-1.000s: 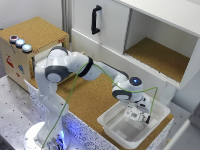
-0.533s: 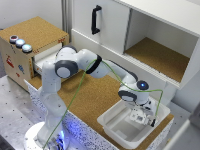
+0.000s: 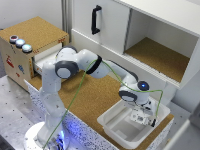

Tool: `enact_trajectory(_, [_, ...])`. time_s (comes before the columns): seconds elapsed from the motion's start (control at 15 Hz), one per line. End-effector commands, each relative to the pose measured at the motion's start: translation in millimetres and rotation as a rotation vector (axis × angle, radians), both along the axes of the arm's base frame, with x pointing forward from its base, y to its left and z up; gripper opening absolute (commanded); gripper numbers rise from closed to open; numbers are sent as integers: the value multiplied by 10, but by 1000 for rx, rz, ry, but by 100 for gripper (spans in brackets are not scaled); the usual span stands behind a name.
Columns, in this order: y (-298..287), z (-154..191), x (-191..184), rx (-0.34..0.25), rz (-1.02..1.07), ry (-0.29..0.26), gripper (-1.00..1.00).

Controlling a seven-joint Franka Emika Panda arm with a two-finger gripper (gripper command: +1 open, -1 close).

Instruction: Grasp the purple block

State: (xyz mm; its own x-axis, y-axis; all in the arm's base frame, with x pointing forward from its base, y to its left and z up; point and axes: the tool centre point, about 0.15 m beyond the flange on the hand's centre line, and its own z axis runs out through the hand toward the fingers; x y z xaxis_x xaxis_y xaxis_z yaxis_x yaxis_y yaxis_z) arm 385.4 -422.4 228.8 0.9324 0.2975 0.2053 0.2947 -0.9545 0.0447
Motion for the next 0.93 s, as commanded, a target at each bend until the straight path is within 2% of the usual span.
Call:
enact_trajectory(0.0, [-61, 264, -56, 0, -69, -77, -100])
enact_trajectory(0.2, [82, 792, -228, 33, -89, -165, -100])
enact_trajectory(0.4, [295, 1380, -314, 110, -121, -265, -100])
enact_trajectory(0.53, [472, 1735, -291, 131, -109, -331, -100])
enact_trajectory(0.73, [853, 2357, -41, 154, -64, -442, -100])
enact_trajectory(0.87, [1043, 2638, 221, 156, -64, -483, -100])
